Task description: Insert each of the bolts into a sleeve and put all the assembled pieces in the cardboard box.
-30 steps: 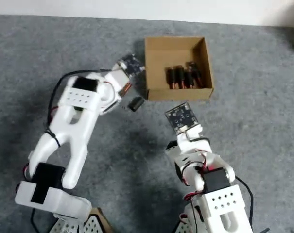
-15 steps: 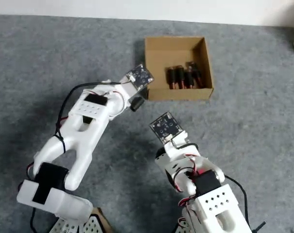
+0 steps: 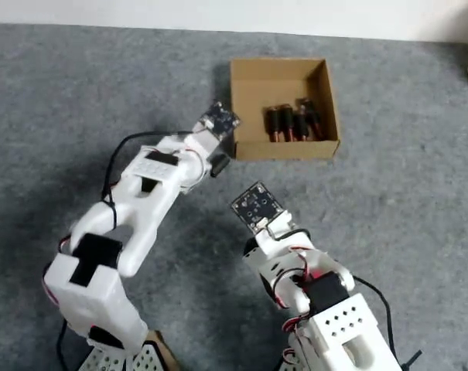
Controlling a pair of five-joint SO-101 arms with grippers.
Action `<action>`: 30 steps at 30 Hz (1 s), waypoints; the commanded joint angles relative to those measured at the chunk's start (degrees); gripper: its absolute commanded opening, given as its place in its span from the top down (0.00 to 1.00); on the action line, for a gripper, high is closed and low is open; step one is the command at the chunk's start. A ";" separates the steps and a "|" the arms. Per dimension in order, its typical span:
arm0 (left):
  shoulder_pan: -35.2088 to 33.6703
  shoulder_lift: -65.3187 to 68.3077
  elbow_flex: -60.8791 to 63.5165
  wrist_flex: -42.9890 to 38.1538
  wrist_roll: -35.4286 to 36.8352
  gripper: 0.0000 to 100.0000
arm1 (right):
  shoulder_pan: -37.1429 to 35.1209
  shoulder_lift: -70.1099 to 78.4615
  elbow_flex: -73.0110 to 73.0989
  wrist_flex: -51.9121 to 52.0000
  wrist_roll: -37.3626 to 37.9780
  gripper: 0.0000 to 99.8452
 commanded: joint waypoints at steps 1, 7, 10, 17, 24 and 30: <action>-1.98 1.10 -5.58 -1.05 2.20 0.86 | -0.75 -0.66 0.75 -0.92 0.70 0.99; -3.74 3.47 -8.04 -0.97 5.10 0.86 | -0.75 -0.66 1.01 -1.01 0.70 0.99; -4.88 3.91 -8.92 -0.62 6.24 0.86 | -0.75 -0.66 1.10 -1.01 0.70 0.99; -4.79 7.43 -15.08 6.95 6.24 0.86 | -0.75 -0.66 1.19 -1.01 0.70 0.99; -4.97 18.59 -31.60 20.48 6.24 0.86 | -0.75 -0.66 1.27 -1.01 0.62 0.99; -4.97 22.02 -37.05 25.49 6.24 0.93 | -0.75 -0.66 1.27 -1.01 0.70 0.99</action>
